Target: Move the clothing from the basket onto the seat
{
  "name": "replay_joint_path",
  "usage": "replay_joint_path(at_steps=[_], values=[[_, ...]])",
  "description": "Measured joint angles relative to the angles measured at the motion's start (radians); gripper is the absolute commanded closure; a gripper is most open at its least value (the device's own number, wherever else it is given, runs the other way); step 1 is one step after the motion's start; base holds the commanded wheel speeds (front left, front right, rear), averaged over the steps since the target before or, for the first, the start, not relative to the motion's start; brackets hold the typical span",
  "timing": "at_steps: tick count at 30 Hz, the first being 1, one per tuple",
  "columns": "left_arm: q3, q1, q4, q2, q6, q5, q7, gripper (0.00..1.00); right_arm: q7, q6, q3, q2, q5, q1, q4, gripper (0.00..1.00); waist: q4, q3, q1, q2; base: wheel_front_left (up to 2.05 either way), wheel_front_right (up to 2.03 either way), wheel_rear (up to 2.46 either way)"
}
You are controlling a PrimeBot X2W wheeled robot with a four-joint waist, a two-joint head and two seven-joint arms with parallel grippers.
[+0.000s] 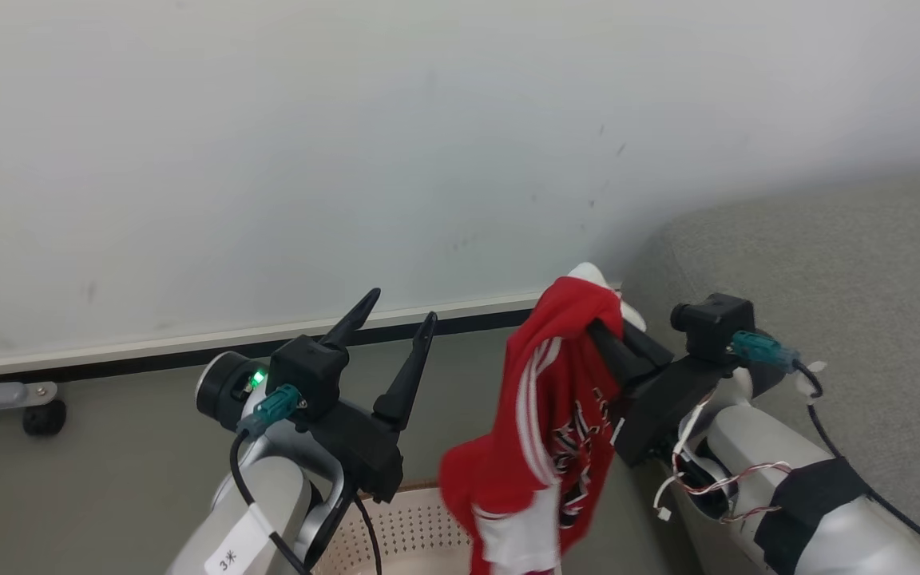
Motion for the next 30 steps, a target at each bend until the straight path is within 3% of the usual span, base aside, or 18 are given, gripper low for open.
replay_joint_path(at_steps=[3,16,30], values=[[-0.005,0.029,-0.011,0.000,0.000,0.000,-0.011,0.00,0.000,-0.003,-0.026,-0.036,-0.001,0.011,-0.029,1.00,-0.017,0.001,-0.0001,0.0000,0.00,0.00,0.00],[-0.062,0.181,-0.068,-0.018,0.000,0.000,-0.034,0.00,0.000,-0.106,-0.132,-0.220,-0.065,0.124,-0.243,1.00,-0.123,0.004,0.0000,0.0000,0.00,0.00,0.00],[-0.093,0.210,-0.109,-0.033,0.008,0.002,-0.044,0.00,0.000,-0.134,-0.160,-0.286,-0.117,0.131,-0.410,1.00,-0.266,0.034,0.0000,0.0000,0.00,0.00,0.00]])
